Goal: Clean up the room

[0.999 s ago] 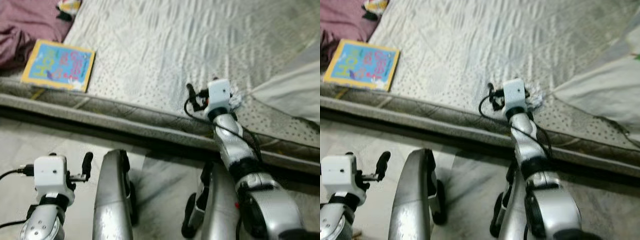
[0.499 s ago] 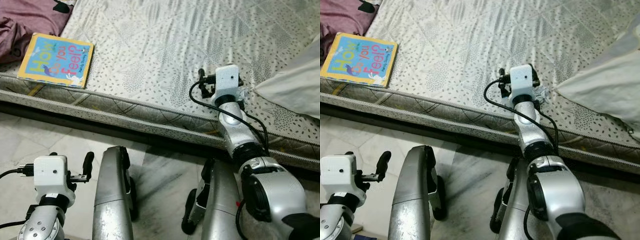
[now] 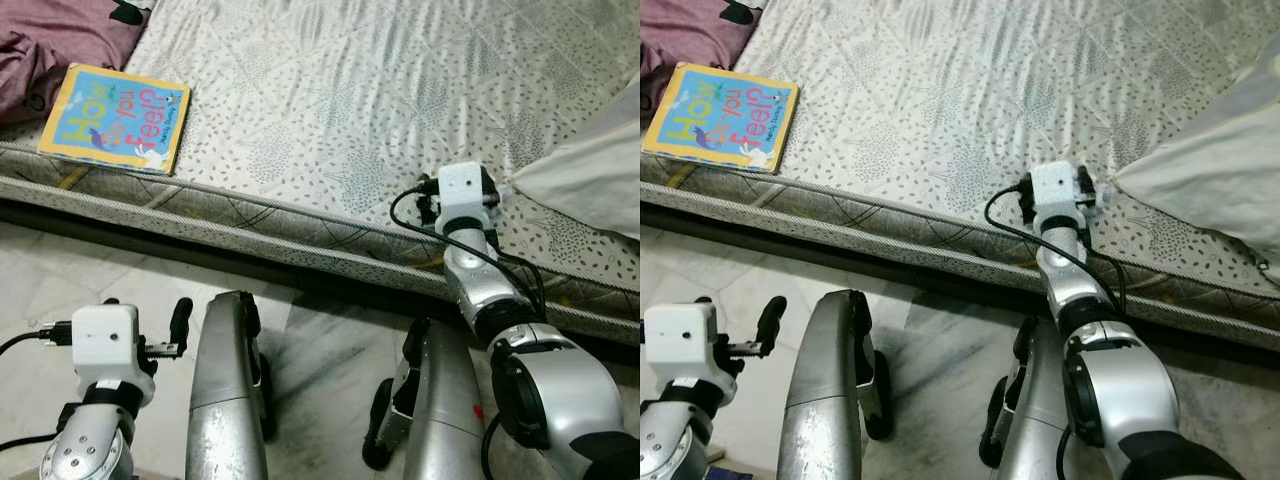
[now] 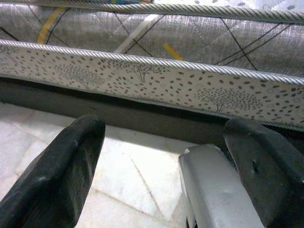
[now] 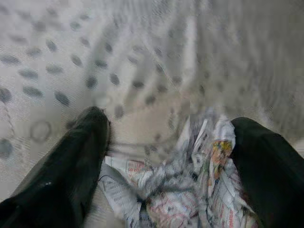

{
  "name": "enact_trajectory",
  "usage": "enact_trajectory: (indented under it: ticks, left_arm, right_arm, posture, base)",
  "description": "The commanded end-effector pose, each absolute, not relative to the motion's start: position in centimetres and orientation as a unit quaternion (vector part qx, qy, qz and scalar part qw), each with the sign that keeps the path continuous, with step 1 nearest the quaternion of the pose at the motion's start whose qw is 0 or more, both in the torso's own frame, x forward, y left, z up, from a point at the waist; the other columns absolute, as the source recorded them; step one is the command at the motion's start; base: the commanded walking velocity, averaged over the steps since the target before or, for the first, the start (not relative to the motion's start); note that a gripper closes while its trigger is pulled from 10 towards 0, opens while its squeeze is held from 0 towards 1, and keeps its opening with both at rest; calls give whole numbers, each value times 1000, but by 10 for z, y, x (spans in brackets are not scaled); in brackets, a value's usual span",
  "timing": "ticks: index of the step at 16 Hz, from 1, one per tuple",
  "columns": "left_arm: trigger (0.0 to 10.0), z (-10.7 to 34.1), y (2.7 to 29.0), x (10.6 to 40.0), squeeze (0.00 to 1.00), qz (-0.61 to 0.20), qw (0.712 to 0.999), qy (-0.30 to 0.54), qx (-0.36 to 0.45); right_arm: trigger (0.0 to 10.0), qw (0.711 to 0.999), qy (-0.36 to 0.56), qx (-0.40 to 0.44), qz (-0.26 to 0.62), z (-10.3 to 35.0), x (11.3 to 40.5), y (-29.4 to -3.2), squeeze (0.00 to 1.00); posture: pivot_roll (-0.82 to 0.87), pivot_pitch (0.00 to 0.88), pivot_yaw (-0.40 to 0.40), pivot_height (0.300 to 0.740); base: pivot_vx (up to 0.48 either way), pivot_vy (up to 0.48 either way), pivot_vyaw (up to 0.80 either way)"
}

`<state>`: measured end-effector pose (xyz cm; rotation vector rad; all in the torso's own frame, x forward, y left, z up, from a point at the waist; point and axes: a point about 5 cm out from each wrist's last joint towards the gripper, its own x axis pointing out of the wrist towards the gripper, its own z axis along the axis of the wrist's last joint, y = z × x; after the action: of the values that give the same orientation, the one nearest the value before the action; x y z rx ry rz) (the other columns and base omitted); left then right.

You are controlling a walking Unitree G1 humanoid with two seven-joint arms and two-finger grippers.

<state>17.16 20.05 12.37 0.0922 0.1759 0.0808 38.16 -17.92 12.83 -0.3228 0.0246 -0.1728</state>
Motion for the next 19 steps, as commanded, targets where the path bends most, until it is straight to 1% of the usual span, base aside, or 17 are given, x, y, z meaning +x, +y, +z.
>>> enact_trajectory:
  ticks: [1,4,5,8,9,11,13,18,19]
  left_arm:
    - [10000,116,203,167,0,42,992,113,46]
    - [10000,114,203,171,0,40,992,112,47]
    - [10000,113,203,175,0,39,992,109,47]
    - [10000,113,202,181,0,37,993,102,45]
    - [10000,114,198,186,0,20,994,98,34]
    - [10000,117,184,193,0,-52,995,84,18]
    - [10000,116,176,200,0,-88,993,83,7]
    - [10000,113,173,209,0,-105,991,78,17]
    - [10000,113,172,211,0,-109,991,77,16]
  right_arm:
    - [0,982,103,-126,-96,92,367,-185,0]
    - [0,981,144,-94,-92,79,362,-183,0]
    - [0,980,161,-69,-98,73,358,-185,0]
    - [0,978,173,-53,-99,69,356,-186,0]
    - [0,978,178,-42,-100,67,355,-188,0]
    - [0,977,183,-33,-106,66,354,-191,0]
    - [0,976,185,-25,-110,65,353,-194,0]
    - [0,977,183,-16,-110,68,355,-194,0]
    - [0,977,184,-25,-108,69,356,-194,0]
  posture:
    - [251,372,-9,537]
    - [246,352,-12,537]
    - [244,339,-14,537]
    - [234,319,-14,537]
    - [224,307,-14,537]
    - [212,291,-12,537]
    - [209,279,-14,537]
    - [203,249,-10,537]
    - [201,242,-10,537]
  base:
    - [0,0,0]
    - [0,0,0]
    - [0,0,0]
    - [0,0,0]
    - [0,0,0]
    - [0,0,0]
    - [0,0,0]
    - [0,0,0]
    - [0,0,0]
